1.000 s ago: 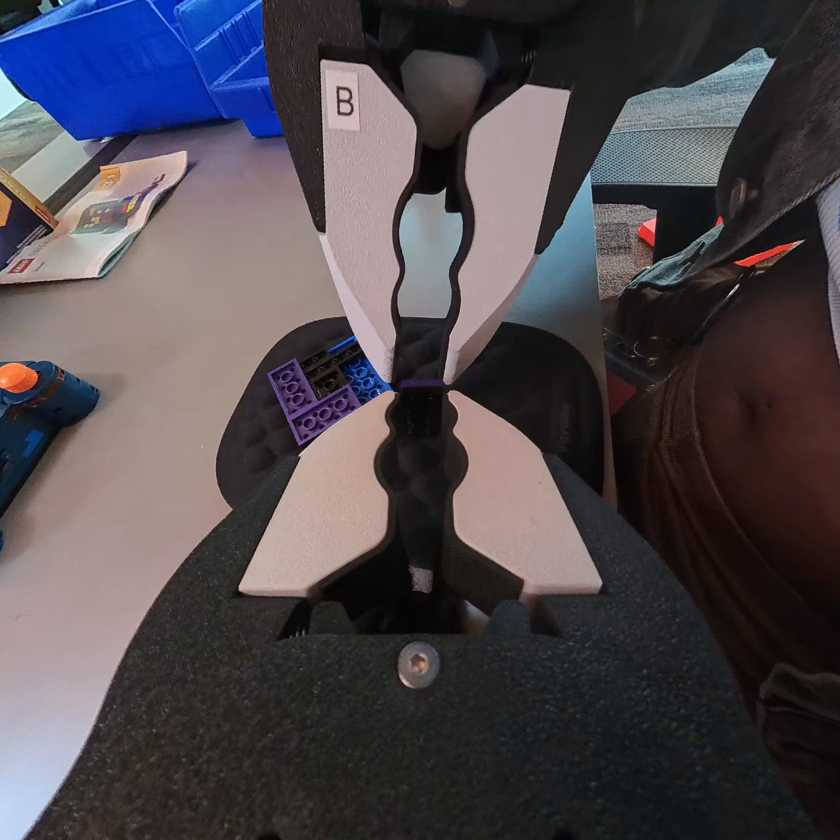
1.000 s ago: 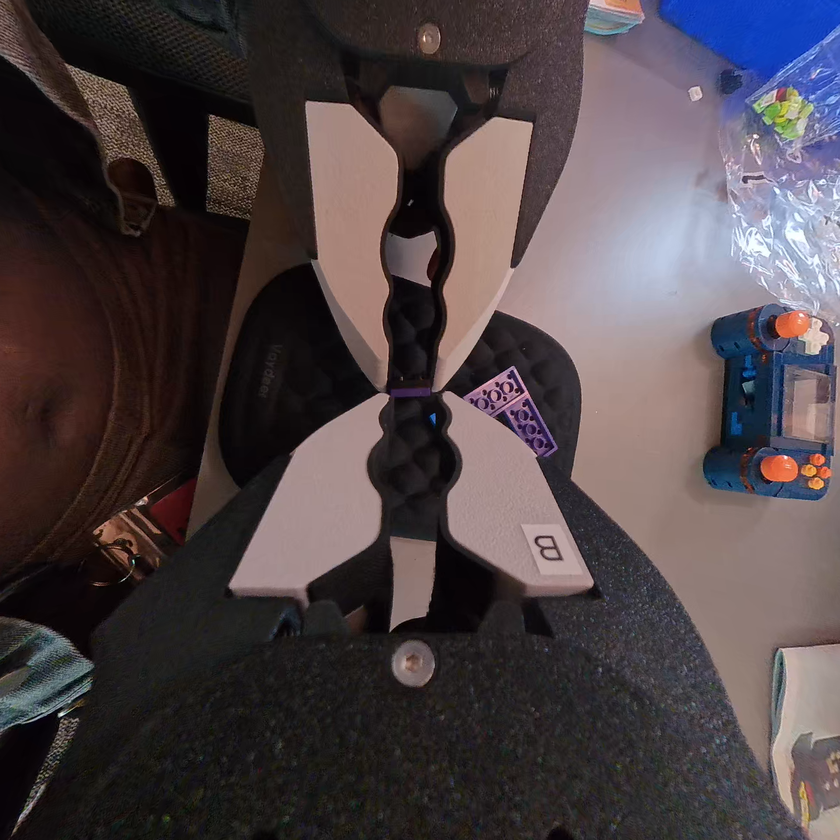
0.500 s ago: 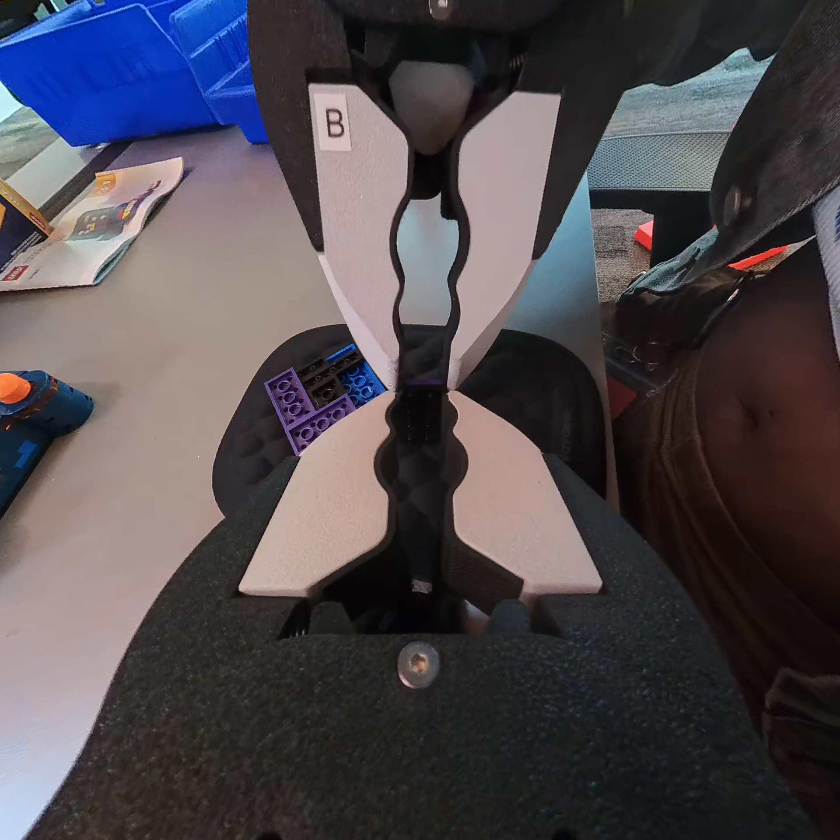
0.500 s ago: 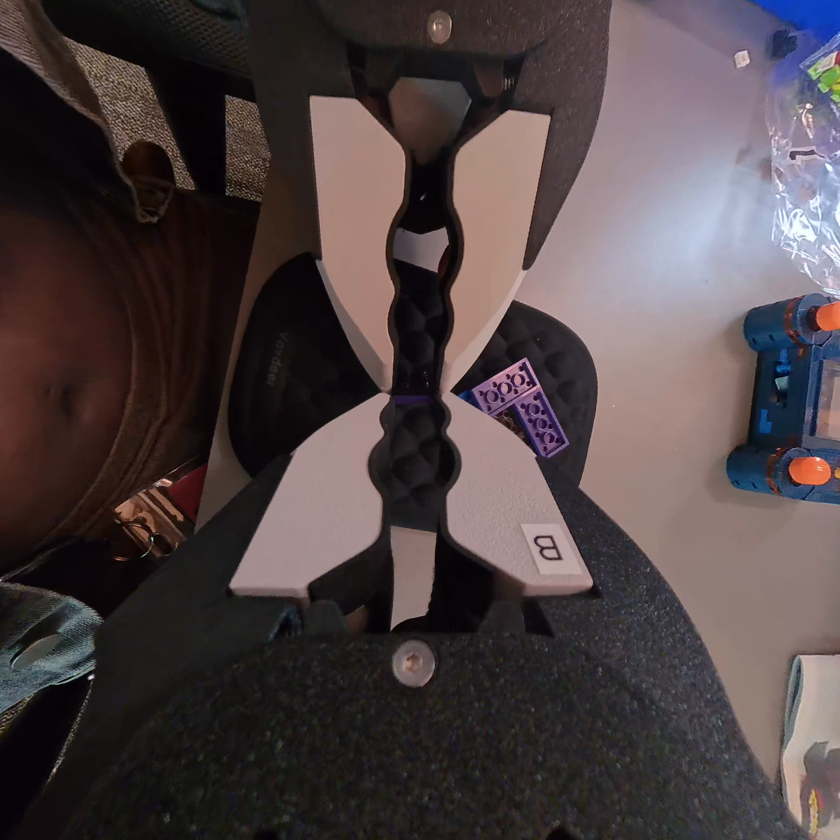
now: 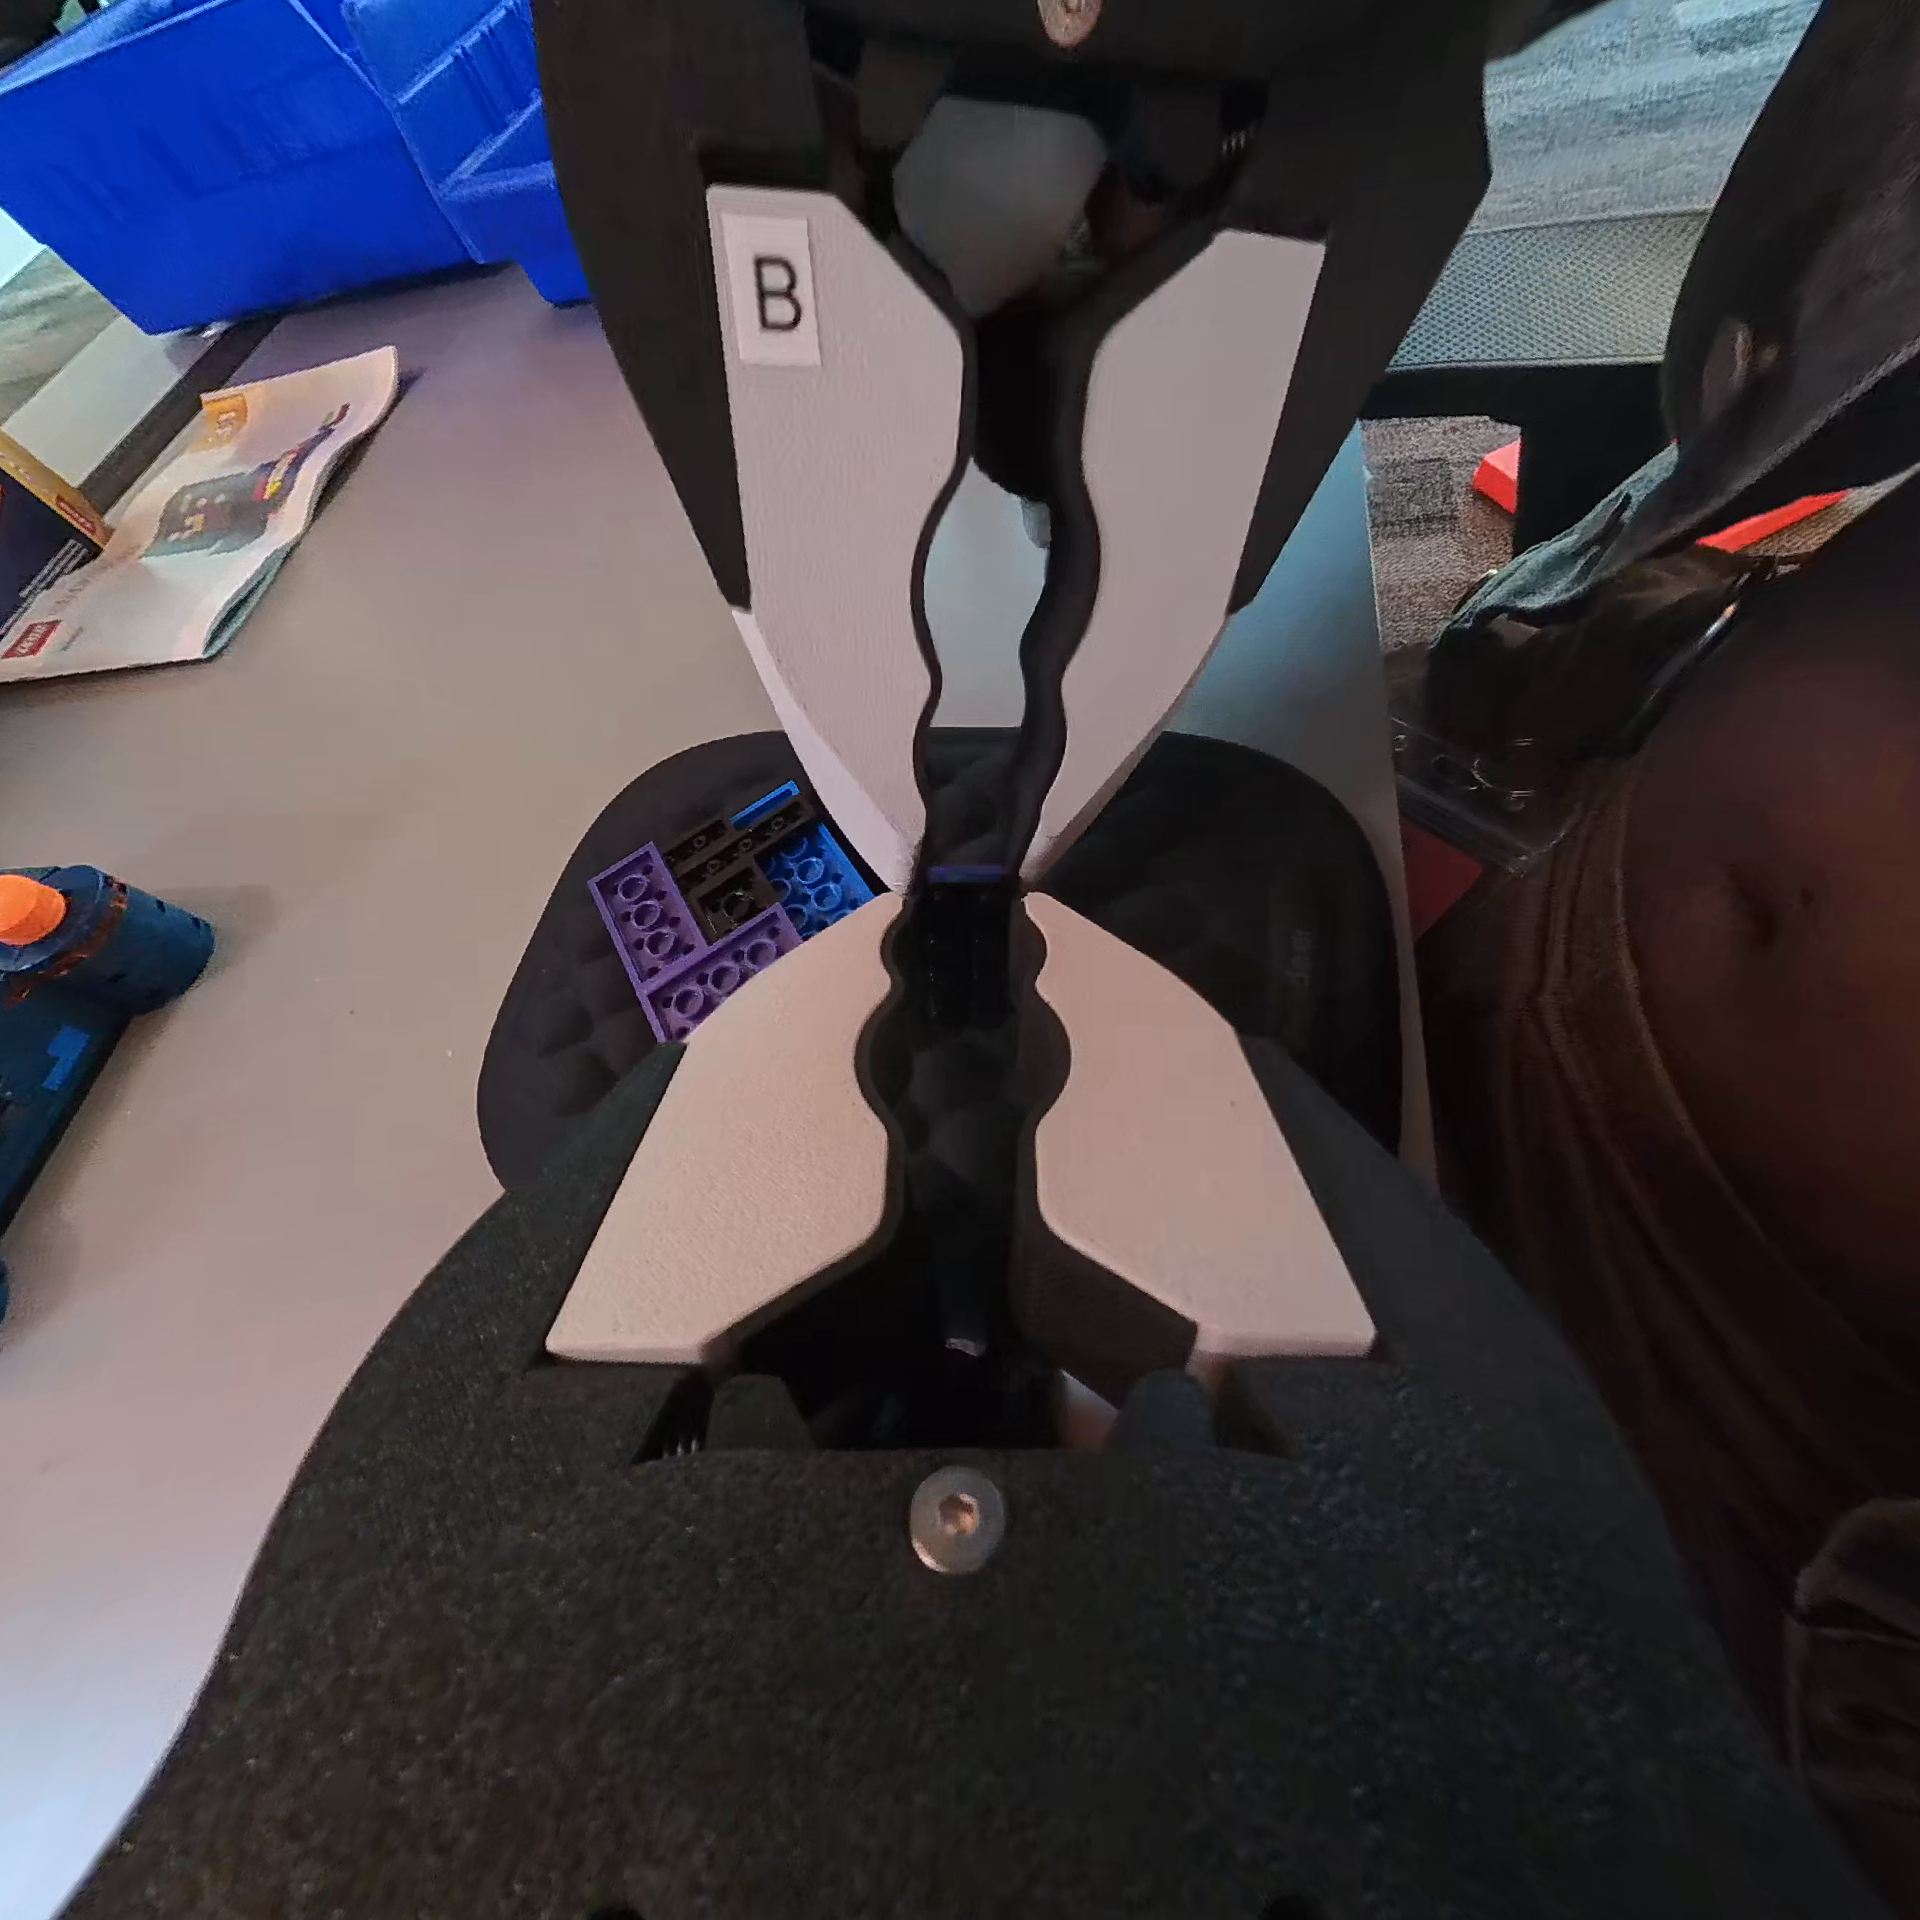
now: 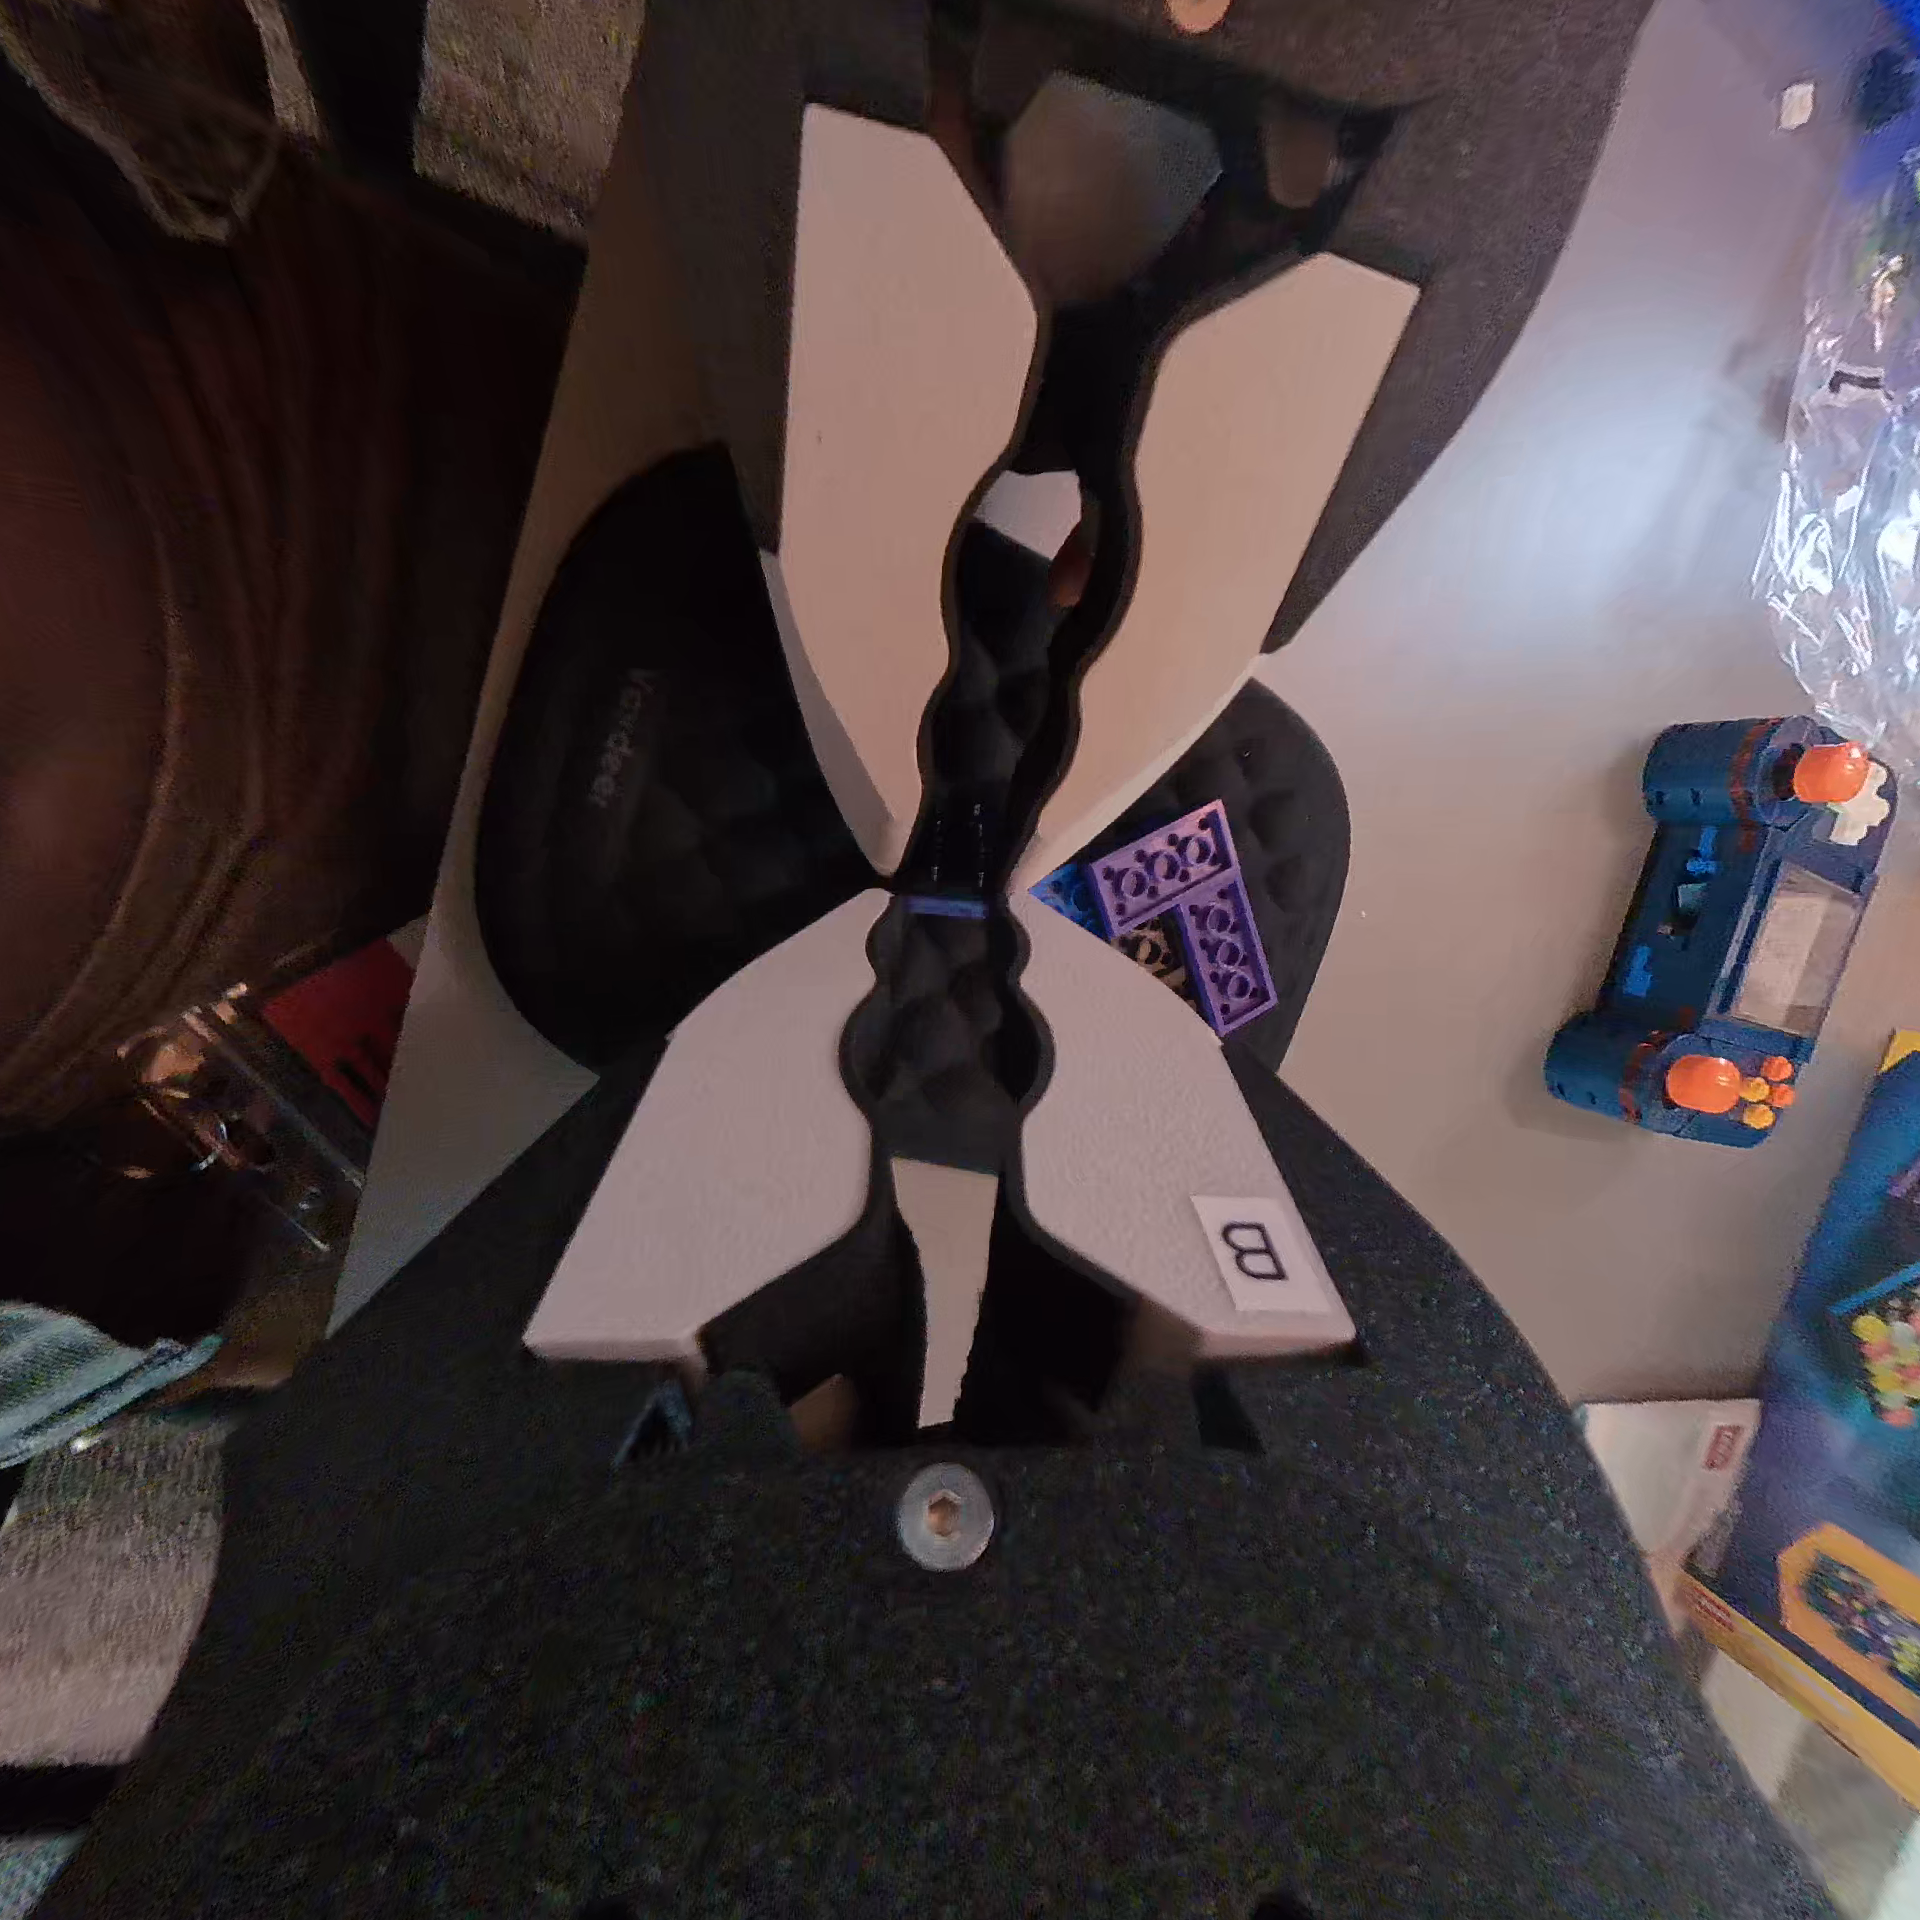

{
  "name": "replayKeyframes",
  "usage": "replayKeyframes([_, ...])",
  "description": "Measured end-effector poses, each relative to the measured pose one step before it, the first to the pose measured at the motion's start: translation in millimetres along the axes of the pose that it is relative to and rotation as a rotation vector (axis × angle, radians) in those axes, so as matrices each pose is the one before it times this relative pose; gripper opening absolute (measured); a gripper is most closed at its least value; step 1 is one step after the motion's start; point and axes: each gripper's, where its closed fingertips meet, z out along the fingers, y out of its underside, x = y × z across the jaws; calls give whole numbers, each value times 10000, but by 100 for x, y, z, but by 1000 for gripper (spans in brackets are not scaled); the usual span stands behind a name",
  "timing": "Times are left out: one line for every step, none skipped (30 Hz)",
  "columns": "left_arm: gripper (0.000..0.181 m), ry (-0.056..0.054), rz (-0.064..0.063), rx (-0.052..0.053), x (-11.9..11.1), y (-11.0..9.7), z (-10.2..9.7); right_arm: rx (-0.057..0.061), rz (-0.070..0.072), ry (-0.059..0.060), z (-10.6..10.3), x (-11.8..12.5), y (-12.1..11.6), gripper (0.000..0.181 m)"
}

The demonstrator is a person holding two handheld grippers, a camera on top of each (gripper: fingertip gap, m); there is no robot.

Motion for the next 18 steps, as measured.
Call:
replayKeyframes([16, -1, 47, -48, -47, 13, 123, -247, -138, -42, 67, -3, 228, 16])
replayKeyframes([15, -23, 29, -55, -65, 43, 121, -209, -153, -16, 89, 24, 223, 16])
replayKeyframes([15, -30, 46, -69, -45, 43, 121, -197, -90, -29, 131, 20, 238, 15])
replayKeyframes([15, -37, 99, -94, 6, 86, 94, -199, -84, -45, 182, -39, 272, 15])
replayKeyframes([16, 308, 230, -83, 467, 119, 109, -250, -105, -68, 310, -89, 442, 15])
replayKeyframes([0, -201, -333, 1236, -321, -1847, -793, -639, -204, -85, 584, -126, 1222, 0])
replayKeyframes([0, -133, -647, 1279, -672, -1449, -1124, 421, 103, 8, 305, -70, -182, 0])
replayKeyframes([0, -727, -61, -274, -1393, 758, -913, 340, 251, -53, -223, 87, -93, 0])
replayKeyframes([0, -559, 466, -894, -809, 1740, -522, 384, 423, -24, -279, 173, -180, 0])
replayKeyframes([0, -142, 162, -328, -55, 585, -297, 213, 357, -15, -55, 106, 75, 0])
replayKeyframes([0, 149, -12, 51, 398, -28, -189, 228, 318, -41, 69, 41, 65, 0])
replayKeyframes([0, 238, -96, -52, 407, 64, -84, 297, 352, -34, 35, 47, -52, 0])
replayKeyframes([0, 126, -83, -149, 178, 211, 3, 242, 279, -61, 1, 12, -21, 0])
replayKeyframes([1, 39, 16, -102, 102, 144, 56, 262, 275, 21, -62, 104, -75, 0])
replayKeyframes([4, 133, 60, -82, 223, 78, 89, 259, 254, 31, -65, 78, -63, 0])
replayKeyframes([6, 127, 26, -112, 213, 103, 126, 260, 237, -16, -100, -26, -16, 0])
replayKeyframes([7, -2, -41, -38, 22, -3, 97, 283, 307, 9, -140, 27, -33, 0])
replayKeyframes([10, 40, -58, 41, 68, -114, 46, 365, 327, -50, -181, -32, -132, 0])
